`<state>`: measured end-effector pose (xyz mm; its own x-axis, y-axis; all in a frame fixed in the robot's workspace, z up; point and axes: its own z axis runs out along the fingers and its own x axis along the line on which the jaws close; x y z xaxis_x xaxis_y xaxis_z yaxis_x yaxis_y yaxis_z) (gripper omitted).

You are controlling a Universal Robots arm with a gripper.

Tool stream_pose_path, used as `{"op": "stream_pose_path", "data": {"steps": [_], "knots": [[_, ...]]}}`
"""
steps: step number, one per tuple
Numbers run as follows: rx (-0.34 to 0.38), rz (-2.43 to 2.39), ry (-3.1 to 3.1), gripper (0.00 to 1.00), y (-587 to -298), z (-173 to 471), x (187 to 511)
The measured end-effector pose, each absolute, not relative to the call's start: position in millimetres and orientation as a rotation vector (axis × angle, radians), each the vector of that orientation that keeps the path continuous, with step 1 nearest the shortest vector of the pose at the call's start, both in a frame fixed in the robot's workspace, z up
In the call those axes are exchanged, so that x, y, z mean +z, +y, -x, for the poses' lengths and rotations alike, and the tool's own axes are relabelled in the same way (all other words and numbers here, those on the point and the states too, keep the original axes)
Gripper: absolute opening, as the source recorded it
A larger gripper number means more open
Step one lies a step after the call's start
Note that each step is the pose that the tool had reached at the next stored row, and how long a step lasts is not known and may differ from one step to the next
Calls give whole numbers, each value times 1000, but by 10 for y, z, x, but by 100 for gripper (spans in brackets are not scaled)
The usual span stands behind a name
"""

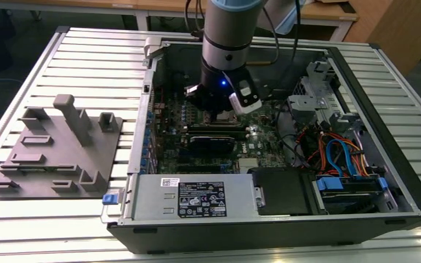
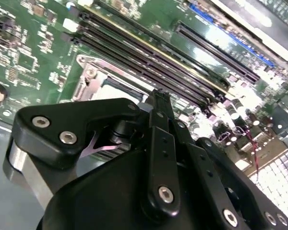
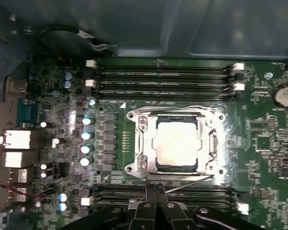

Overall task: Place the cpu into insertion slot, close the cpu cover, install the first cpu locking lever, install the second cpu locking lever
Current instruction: 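Install the second cpu locking lever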

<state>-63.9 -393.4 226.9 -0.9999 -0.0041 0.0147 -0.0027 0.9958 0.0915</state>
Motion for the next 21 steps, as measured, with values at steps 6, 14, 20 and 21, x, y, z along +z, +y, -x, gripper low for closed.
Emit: {"op": "stream_pose_path", "data": {"steps": [6, 14, 20, 21], "knots": [[-147, -5, -3113, 11, -3950, 667, 2228], [-184, -5, -3107, 11, -3992, 668, 2171], [-184, -5, -3107, 11, -4002, 668, 2165], [-184, -5, -3107, 11, -4002, 668, 2165]]}}
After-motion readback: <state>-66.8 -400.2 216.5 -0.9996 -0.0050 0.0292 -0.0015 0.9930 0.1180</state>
